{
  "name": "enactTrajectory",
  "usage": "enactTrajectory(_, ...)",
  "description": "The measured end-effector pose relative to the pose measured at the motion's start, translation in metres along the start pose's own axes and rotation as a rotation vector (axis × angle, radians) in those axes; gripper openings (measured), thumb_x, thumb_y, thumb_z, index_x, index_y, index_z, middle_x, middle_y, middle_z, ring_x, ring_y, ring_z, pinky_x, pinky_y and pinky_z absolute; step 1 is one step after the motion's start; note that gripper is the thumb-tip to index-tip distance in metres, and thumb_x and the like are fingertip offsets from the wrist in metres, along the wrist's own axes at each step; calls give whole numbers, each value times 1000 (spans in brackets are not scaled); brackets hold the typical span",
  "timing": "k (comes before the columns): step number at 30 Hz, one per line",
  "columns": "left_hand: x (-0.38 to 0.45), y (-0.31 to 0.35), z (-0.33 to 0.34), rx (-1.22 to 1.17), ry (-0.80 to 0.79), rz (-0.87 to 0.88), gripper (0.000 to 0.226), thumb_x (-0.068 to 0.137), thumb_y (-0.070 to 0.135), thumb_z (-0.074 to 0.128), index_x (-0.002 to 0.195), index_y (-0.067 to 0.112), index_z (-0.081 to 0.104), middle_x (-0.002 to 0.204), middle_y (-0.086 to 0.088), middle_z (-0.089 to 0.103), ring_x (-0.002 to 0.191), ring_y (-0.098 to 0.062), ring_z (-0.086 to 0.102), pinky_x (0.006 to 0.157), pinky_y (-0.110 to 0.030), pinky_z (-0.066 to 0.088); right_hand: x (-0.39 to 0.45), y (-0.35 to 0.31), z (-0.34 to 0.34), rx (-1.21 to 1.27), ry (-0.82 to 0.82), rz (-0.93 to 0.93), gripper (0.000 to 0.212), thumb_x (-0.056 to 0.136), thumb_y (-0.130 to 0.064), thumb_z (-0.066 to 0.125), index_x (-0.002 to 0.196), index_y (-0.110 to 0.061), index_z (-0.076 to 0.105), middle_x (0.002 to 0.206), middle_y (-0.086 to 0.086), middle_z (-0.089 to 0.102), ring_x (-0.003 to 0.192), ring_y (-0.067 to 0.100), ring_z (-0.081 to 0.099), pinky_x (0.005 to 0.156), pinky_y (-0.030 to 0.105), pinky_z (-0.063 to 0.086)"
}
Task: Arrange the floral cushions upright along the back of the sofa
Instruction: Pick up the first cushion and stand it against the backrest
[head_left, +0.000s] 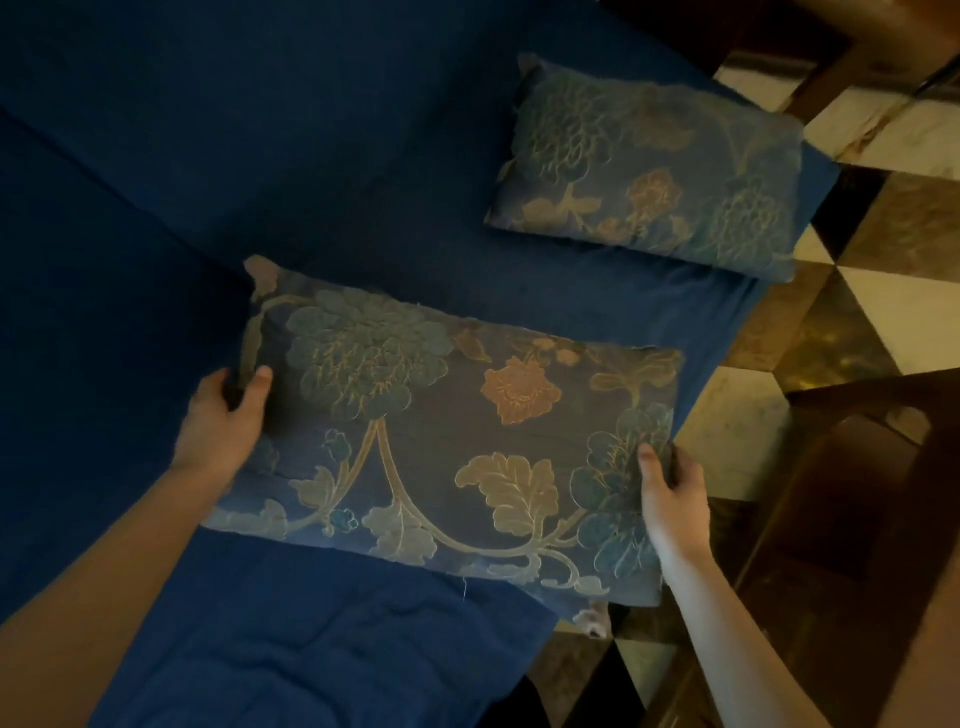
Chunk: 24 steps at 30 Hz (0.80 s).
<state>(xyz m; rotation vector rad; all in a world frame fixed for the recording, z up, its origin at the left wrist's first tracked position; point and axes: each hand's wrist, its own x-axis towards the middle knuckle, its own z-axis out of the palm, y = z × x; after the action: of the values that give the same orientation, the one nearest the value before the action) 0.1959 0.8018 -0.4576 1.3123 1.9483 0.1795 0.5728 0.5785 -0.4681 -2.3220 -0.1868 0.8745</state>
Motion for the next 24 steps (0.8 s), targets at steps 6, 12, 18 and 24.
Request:
enactTrajectory(6, 4, -14, 5, -95, -67, -129, 92, 78, 76, 42, 146, 15, 35, 146, -13, 46, 128, -34, 46, 96, -42, 36, 9, 5, 12, 107, -12, 58, 59, 90, -47, 54, 142, -24, 38, 135, 7, 52, 118, 30, 52, 95, 44, 43)
enactTrajectory(12, -6, -19, -10, -114, -58, -127, 97, 72, 79, 47, 146, 18, 34, 144, -10, 48, 126, -33, 49, 102, -47, 39, -1, 0, 6, 140, -1, 21, 51, 89, -39, 58, 137, -28, 44, 131, 7, 56, 116, 30, 54, 97, 51, 44)
enactTrajectory(18, -33, -43, -35, -328, -103, -168, 84, 68, 71, 62, 134, 21, 49, 124, -4, 60, 104, -21, 61, 88, -38, 49, -22, -17, 7, 146, -35, -105, 45, 90, -34, 57, 133, -29, 46, 127, 6, 57, 112, 28, 56, 95, 53, 47)
enactTrajectory(24, -76, -101, -77, -521, 2, -200, 63, 77, 53, 68, 126, 18, 53, 104, 7, 61, 92, -9, 59, 68, -24, 45, -56, -33, 28, 144, -178, -247, 36, 91, -30, 57, 126, -30, 51, 114, -5, 61, 103, 16, 59, 82, 38, 50)
